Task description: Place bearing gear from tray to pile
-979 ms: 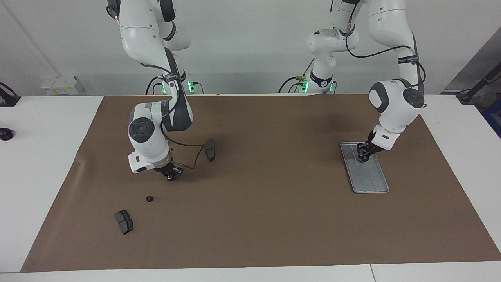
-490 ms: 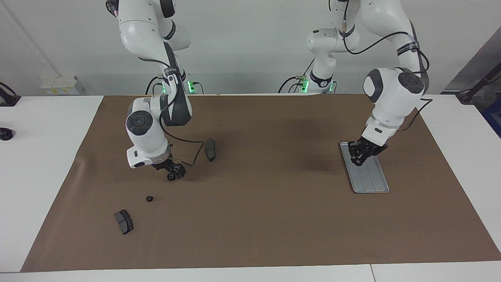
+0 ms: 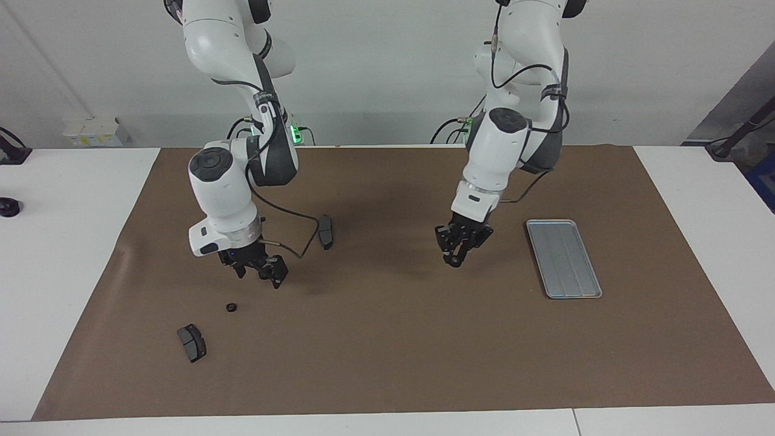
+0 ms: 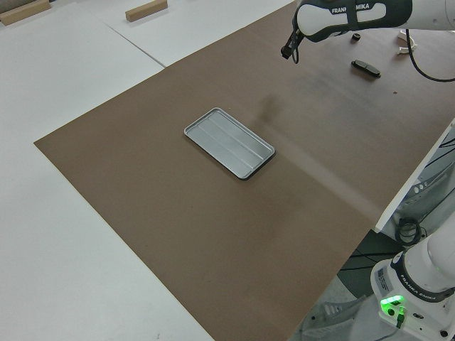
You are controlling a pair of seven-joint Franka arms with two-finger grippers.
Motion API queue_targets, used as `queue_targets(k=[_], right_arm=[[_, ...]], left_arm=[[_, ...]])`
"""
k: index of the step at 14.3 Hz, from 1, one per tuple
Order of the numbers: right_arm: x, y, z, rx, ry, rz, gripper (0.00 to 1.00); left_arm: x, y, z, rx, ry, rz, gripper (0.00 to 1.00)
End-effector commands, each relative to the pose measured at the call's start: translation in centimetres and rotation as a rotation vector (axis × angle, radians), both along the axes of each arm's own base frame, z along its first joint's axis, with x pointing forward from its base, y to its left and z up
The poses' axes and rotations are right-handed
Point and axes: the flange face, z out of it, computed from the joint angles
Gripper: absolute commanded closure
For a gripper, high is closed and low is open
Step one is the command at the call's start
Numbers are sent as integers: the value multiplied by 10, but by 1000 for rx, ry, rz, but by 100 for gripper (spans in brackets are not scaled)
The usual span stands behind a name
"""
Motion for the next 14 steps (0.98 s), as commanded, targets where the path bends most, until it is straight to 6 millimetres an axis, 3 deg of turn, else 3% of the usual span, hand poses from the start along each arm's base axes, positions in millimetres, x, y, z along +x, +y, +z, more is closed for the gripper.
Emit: queue_targets(k=[1, 5, 7, 9, 10, 11, 12, 14], right_arm=[[7, 11, 2, 19, -71, 40, 0], [4, 45, 3, 30, -95, 78, 0], [2, 54, 3, 31, -95, 91, 0], [0, 60, 3, 31, -96, 100, 0], [0, 68, 5, 36, -111, 111, 0], [-4, 89, 7, 45, -132, 135, 0], [-5, 96, 8, 50, -136, 132, 0], [-11, 116, 8, 58, -135, 145, 0]], left_arm=[[16, -70, -40, -41, 7, 21, 100], [6, -88, -64, -26, 5, -18, 100], [-13, -117, -113, 22, 28, -80, 100], [-7, -120, -105, 30, 40, -78, 97], [-5, -119, -104, 35, 48, -77, 69], [-6, -119, -103, 38, 46, -80, 9], [-4, -118, -101, 40, 43, -78, 0], [0, -105, -78, 55, 58, -70, 0]])
